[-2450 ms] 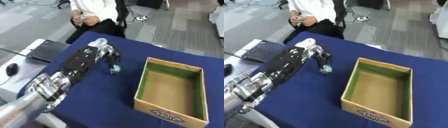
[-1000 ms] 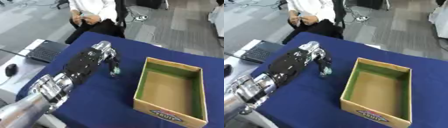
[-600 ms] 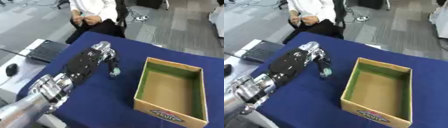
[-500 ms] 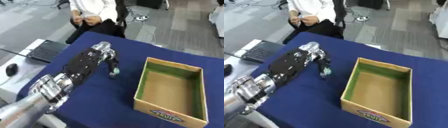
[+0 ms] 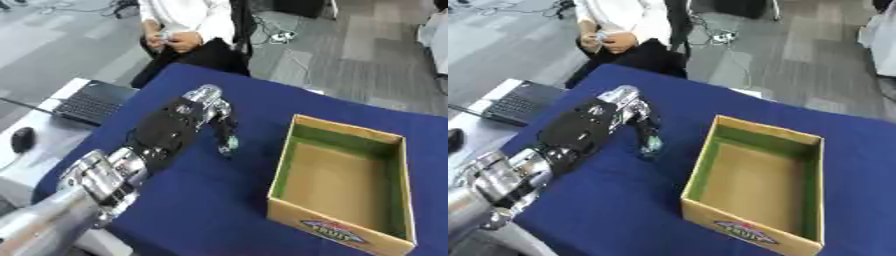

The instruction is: Pick up objects on the table and place them in the box.

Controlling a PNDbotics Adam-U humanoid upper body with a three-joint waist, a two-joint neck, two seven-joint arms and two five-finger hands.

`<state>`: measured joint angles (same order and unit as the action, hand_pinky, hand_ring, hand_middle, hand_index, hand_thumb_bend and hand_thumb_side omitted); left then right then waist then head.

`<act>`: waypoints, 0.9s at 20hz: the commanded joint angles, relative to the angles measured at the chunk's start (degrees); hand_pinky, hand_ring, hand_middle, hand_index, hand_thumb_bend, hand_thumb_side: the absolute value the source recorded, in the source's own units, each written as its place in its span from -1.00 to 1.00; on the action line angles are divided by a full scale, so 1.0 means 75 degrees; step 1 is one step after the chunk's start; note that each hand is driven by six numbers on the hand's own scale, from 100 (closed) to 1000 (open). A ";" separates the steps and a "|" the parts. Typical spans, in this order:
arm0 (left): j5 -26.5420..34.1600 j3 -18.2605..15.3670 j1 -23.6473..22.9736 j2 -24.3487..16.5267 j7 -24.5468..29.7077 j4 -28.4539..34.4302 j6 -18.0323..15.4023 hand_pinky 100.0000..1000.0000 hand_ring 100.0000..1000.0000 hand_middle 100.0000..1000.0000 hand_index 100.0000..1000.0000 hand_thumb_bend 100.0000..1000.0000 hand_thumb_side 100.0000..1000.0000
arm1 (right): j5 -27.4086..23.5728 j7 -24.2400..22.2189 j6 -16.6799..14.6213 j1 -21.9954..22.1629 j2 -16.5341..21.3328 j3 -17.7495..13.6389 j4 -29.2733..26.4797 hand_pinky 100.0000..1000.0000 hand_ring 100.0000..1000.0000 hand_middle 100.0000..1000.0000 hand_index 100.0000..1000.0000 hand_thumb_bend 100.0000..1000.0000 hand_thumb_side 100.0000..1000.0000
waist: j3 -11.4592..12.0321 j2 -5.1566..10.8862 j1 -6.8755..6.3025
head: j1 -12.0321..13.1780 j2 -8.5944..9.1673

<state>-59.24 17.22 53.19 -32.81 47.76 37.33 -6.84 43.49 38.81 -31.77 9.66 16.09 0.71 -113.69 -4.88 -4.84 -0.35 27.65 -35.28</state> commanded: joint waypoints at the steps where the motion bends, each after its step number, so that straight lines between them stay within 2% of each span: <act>1: -0.0047 -0.0076 0.0214 -0.0095 -0.0077 0.0042 0.0012 -1.00 -1.00 -0.44 0.26 0.20 -0.19 | -0.0027 0.1599 -0.1590 -0.0027 0.0152 -0.0062 -0.0120 -0.71 -0.56 -0.49 -0.09 -0.60 1.00 | -0.0008 0.0083 -0.0011 | -0.0082 0.0024; 6: -0.0069 -0.0078 0.0215 -0.0083 -0.0192 0.0021 0.0025 -1.00 -1.00 -0.46 0.22 -0.15 -0.06 | -0.0020 0.1599 -0.1592 -0.0023 0.0146 -0.0060 -0.0120 -0.71 -0.56 -0.49 -0.09 -0.60 1.00 | -0.0004 0.0083 -0.0007 | -0.0088 0.0031; 11: -0.0100 -0.0087 0.0223 -0.0082 -0.0269 -0.0004 0.0025 -1.00 -1.00 -0.45 0.21 -0.46 -0.03 | -0.0014 0.1598 -0.1586 -0.0023 0.0138 -0.0056 -0.0120 -0.71 -0.56 -0.49 -0.09 -0.60 1.00 | 0.0002 0.0077 -0.0005 | -0.0084 0.0027; 12: -0.0102 -0.0088 0.0223 -0.0080 -0.0282 -0.0006 0.0023 -1.00 -1.00 -0.45 0.22 -0.44 -0.03 | -0.0012 0.1598 -0.1585 -0.0023 0.0136 -0.0056 -0.0120 -0.71 -0.56 -0.49 -0.09 -0.60 1.00 | 0.0003 0.0076 -0.0005 | -0.0084 0.0027; 14: -0.0106 -0.0087 0.0222 -0.0077 -0.0296 -0.0016 0.0013 -1.00 -1.00 -0.45 0.20 -0.51 -0.01 | -0.0010 0.1599 -0.1582 -0.0021 0.0133 -0.0055 -0.0120 -0.71 -0.56 -0.49 -0.09 -0.60 1.00 | 0.0005 0.0075 -0.0003 | -0.0086 0.0027; 18: -0.0145 -0.0078 0.0227 -0.0086 -0.0355 -0.0012 -0.0023 -1.00 -1.00 -0.46 0.12 -0.73 0.17 | -0.0004 0.1599 -0.1580 -0.0017 0.0131 -0.0054 -0.0120 -0.71 -0.56 -0.49 -0.08 -0.60 1.00 | 0.0009 0.0077 -0.0003 | -0.0093 0.0034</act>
<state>-60.01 17.10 53.22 -32.37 45.40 36.81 -6.99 43.49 38.81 -31.77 9.66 16.09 0.71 -113.69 -4.85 -4.84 -0.33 27.24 -35.27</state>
